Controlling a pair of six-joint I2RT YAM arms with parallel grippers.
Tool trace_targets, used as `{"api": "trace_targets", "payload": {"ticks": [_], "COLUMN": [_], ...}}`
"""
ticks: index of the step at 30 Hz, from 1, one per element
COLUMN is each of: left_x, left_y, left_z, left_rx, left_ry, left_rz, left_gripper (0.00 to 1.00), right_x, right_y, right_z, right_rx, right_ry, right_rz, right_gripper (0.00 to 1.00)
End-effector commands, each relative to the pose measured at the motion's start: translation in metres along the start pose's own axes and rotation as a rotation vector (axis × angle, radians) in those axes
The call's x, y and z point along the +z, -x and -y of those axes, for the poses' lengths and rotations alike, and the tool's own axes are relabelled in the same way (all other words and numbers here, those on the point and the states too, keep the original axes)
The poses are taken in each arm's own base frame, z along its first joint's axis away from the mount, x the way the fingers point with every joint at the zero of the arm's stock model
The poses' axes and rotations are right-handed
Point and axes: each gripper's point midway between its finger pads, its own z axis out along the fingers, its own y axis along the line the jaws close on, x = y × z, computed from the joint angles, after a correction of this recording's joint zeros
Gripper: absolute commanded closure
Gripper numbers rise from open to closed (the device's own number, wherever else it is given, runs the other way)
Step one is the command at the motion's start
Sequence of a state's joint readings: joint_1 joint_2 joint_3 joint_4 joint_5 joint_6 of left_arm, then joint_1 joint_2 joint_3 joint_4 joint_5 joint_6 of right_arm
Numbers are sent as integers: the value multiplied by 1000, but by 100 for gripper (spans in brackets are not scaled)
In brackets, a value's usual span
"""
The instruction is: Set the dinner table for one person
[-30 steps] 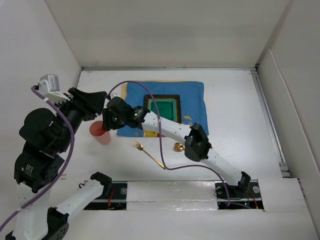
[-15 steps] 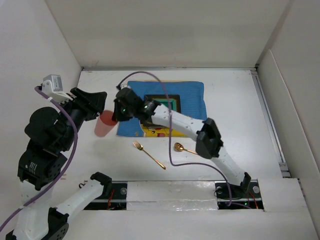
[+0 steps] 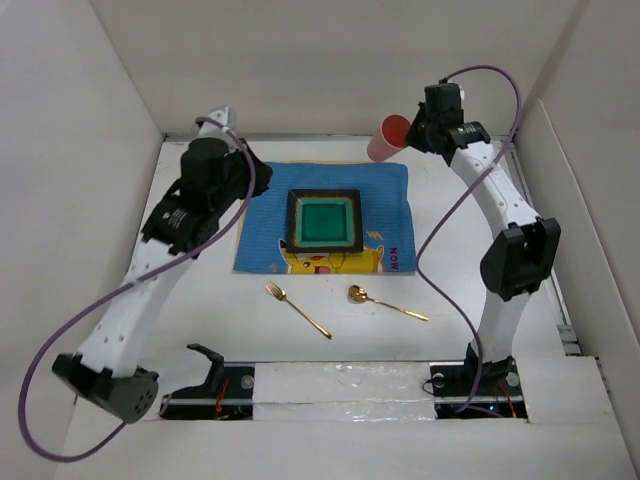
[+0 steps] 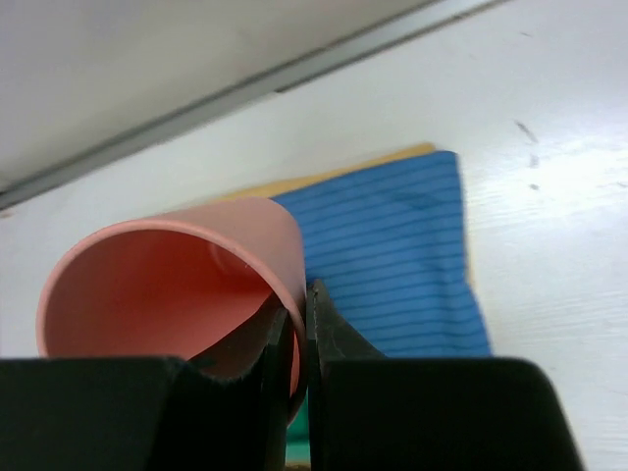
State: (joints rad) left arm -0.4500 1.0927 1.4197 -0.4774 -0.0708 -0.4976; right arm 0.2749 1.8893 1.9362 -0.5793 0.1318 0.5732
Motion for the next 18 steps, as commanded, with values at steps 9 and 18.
{"api": "trace_targets", "payload": {"ticks": [9,18], "left_x": [85,76], "left_y": [-78,-110], "left_z": [-17,-10], "left_rx": [277,181], "left_ry": [162,64], "left_rz": [-148,-215], "left_gripper": [100,80], "right_x": [52,79], "right_y": [-22,-29], "right_z": [55,78], "right_rx": [-98,-108], "right_ry": [-153,-253], "right_rz": [-137,-154], "right_gripper": [100,100]}}
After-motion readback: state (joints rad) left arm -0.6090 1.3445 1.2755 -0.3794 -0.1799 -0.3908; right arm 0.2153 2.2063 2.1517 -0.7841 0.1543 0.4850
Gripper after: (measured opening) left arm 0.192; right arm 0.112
